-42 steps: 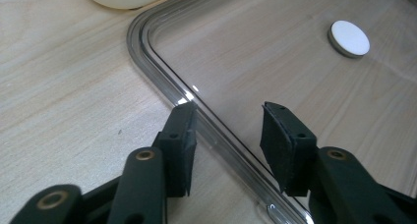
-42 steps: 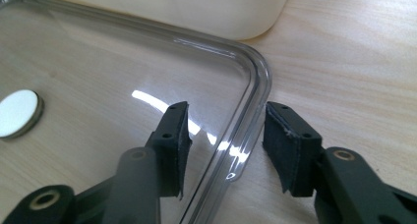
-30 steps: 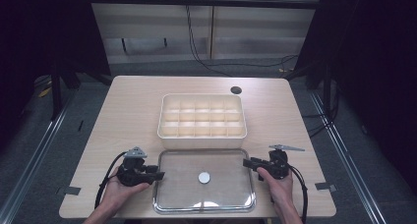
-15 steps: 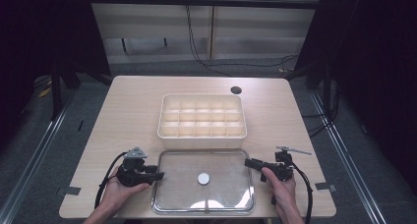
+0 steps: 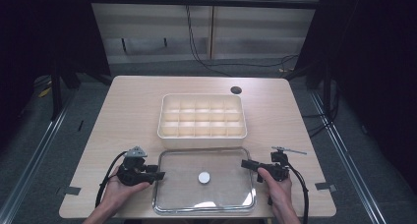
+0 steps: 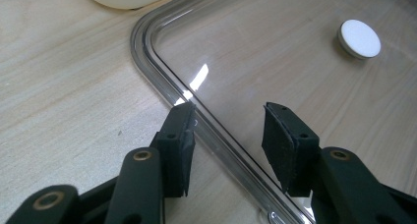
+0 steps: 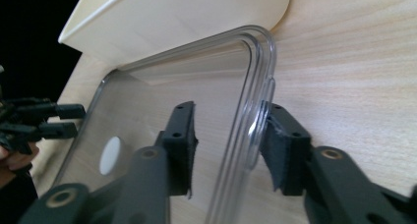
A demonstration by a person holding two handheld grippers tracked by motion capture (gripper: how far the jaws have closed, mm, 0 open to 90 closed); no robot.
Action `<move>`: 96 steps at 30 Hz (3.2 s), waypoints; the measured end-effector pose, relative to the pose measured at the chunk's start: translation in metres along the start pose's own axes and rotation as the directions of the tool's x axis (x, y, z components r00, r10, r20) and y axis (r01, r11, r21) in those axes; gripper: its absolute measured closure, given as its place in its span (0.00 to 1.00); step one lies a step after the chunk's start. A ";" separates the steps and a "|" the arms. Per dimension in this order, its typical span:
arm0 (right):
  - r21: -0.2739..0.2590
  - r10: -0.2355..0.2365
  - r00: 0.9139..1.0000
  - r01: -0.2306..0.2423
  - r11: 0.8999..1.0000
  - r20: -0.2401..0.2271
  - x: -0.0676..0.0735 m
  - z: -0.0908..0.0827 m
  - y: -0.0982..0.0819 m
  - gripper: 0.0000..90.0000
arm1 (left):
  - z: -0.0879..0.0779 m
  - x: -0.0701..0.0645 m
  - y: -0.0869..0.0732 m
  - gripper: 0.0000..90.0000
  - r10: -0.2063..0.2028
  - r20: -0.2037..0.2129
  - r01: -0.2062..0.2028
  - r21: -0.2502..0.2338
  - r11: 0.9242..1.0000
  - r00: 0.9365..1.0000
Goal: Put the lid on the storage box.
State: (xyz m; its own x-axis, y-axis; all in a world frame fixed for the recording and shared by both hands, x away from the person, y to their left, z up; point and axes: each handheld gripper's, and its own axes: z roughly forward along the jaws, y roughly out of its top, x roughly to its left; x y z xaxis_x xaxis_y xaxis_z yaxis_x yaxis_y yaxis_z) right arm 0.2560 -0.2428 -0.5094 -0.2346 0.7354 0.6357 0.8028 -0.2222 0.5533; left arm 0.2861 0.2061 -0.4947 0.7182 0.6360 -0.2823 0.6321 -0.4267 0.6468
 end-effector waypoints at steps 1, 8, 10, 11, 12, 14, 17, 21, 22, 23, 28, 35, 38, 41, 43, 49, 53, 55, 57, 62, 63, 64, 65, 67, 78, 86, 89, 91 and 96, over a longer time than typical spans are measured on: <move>0.002 -0.014 1.000 0.014 1.000 -0.015 0.000 -0.001 0.001 0.72 | 0.000 0.000 0.000 0.59 0.001 -0.006 -0.001 0.000 1.000 1.000; 0.001 -0.017 0.996 0.017 1.000 -0.091 0.002 -0.001 0.001 0.68 | 0.000 0.002 0.000 0.60 -0.002 -0.018 0.002 -0.009 1.000 1.000; 0.009 -0.031 0.997 0.032 0.999 -0.077 0.003 0.000 0.001 0.68 | 0.000 0.001 0.000 0.60 0.001 -0.021 -0.001 -0.012 1.000 1.000; 0.011 -0.028 0.996 0.029 1.000 -0.084 0.002 0.000 0.002 0.67 | 0.000 0.002 0.000 0.60 0.000 -0.019 0.000 -0.013 1.000 1.000; 0.008 -0.024 0.996 0.025 1.000 -0.091 0.003 0.000 0.002 0.67 | 0.000 0.002 0.000 0.60 0.000 -0.015 -0.001 -0.007 1.000 1.000; 0.009 -0.027 0.996 0.028 1.000 -0.090 0.004 0.000 0.002 0.69 | 0.000 0.002 0.000 0.60 0.001 -0.016 -0.001 -0.008 1.000 1.000; -0.006 -0.012 0.994 0.011 1.000 -0.106 0.004 0.000 0.002 0.74 | 0.001 0.002 0.001 0.61 -0.004 -0.038 0.003 -0.022 1.000 0.999; -0.040 -0.018 0.991 0.013 0.999 -0.133 0.006 -0.003 0.004 0.78 | 0.001 0.004 0.001 0.60 -0.020 -0.021 0.019 -0.027 0.999 1.000; -0.043 -0.025 0.991 0.020 0.999 -0.133 0.006 -0.004 0.004 0.78 | 0.001 0.005 0.001 0.59 -0.022 -0.016 0.021 -0.027 0.999 1.000; -0.039 -0.027 0.991 0.023 0.999 -0.129 0.007 -0.004 0.004 0.78 | 0.001 0.005 0.001 0.57 -0.022 -0.016 0.021 -0.027 0.999 1.000; -0.054 -0.054 0.989 0.047 0.997 -0.136 0.010 -0.006 0.005 0.79 | 0.001 0.005 0.001 0.45 -0.031 -0.012 0.031 -0.027 0.999 0.999; -0.072 -0.079 0.984 0.068 0.995 -0.160 0.014 -0.008 0.006 0.80 | 0.000 0.009 0.001 0.37 -0.058 0.002 0.058 -0.033 0.998 0.998; -0.078 -0.089 0.983 0.077 0.994 -0.160 0.015 -0.009 0.006 0.80 | 0.000 0.009 0.001 0.36 -0.065 0.005 0.066 -0.037 0.997 0.998; -0.082 -0.101 0.983 0.089 0.993 -0.156 0.016 -0.011 0.006 0.80 | 0.001 0.009 0.002 0.33 -0.068 0.007 0.068 -0.041 0.997 0.998; -0.082 -0.101 0.983 0.089 0.993 -0.152 0.016 -0.012 0.006 0.80 | 0.002 0.010 0.002 0.33 -0.068 0.013 0.069 -0.048 0.996 0.998; -0.073 -0.127 0.983 0.118 0.990 -0.135 0.018 -0.013 0.005 0.80 | 0.004 0.010 0.003 0.31 -0.093 0.048 0.095 -0.055 0.994 0.995; -0.090 -0.145 0.979 0.133 0.987 -0.141 0.021 -0.015 0.006 0.81 | 0.004 0.011 0.003 0.30 -0.096 0.058 0.099 -0.051 0.994 0.994; -0.091 -0.147 0.979 0.135 0.987 -0.139 0.021 -0.015 0.005 0.81 | 0.004 0.011 0.003 0.31 -0.095 0.076 0.099 -0.047 0.994 0.993; -0.087 -0.152 0.980 0.142 0.986 -0.128 0.021 -0.015 0.005 0.81 | 0.004 0.011 0.003 0.31 -0.092 0.083 0.096 -0.046 0.994 0.992; -0.077 -0.144 0.984 0.137 0.988 -0.104 0.019 -0.015 0.005 0.81 | -0.003 0.011 0.004 0.44 -0.100 0.130 0.114 -0.101 0.988 0.986; -0.072 -0.154 0.984 0.147 0.986 -0.094 0.018 -0.015 0.005 0.80 | -0.005 0.010 0.004 0.45 -0.082 0.133 0.097 -0.111 0.989 0.988; -0.072 -0.154 0.984 0.147 0.986 -0.094 0.018 -0.015 0.005 0.80 | -0.005 0.010 0.004 0.46 -0.082 0.133 0.097 -0.111 0.989 0.988; -0.061 -0.152 0.985 0.147 0.987 -0.087 0.019 -0.014 0.005 0.80 | -0.007 0.009 0.004 0.46 -0.081 0.127 0.097 -0.119 0.988 0.989; -0.064 -0.165 0.983 0.160 0.985 -0.084 0.020 -0.015 0.005 0.80 | -0.010 0.009 0.004 0.48 -0.080 0.137 0.098 -0.126 0.987 0.987; -0.071 -0.164 0.983 0.158 0.985 -0.079 0.021 -0.016 0.005 0.79 | -0.021 0.009 0.004 0.58 -0.067 0.140 0.088 -0.148 0.985 0.988; -0.085 -0.170 0.983 0.163 0.983 -0.077 0.024 -0.018 0.006 0.79 | -0.026 0.009 0.007 0.60 -0.055 0.137 0.077 -0.161 0.984 0.989; -0.095 -0.180 0.981 0.173 0.980 -0.066 0.029 -0.019 0.008 0.79 | -0.027 0.008 0.008 0.60 -0.055 0.134 0.078 -0.173 0.982 0.989; -0.102 -0.183 0.981 0.176 0.979 -0.065 0.031 -0.018 0.011 0.79 | -0.031 0.009 0.009 0.61 -0.052 0.131 0.077 -0.188 0.979 0.990; -0.112 -0.185 0.980 0.177 0.978 -0.071 0.036 -0.019 0.013 0.80 | -0.037 0.008 0.010 0.64 -0.053 0.132 0.080 -0.207 0.975 0.990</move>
State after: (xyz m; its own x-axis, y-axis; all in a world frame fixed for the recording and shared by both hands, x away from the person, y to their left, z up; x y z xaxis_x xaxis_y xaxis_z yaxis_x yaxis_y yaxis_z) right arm 0.2473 -0.2315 -0.4691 -0.4175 0.7164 0.5590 0.6824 -0.1590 0.7134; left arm 0.2871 0.2308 -0.4646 0.7158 0.5672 -0.4074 0.6136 -0.2323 0.7547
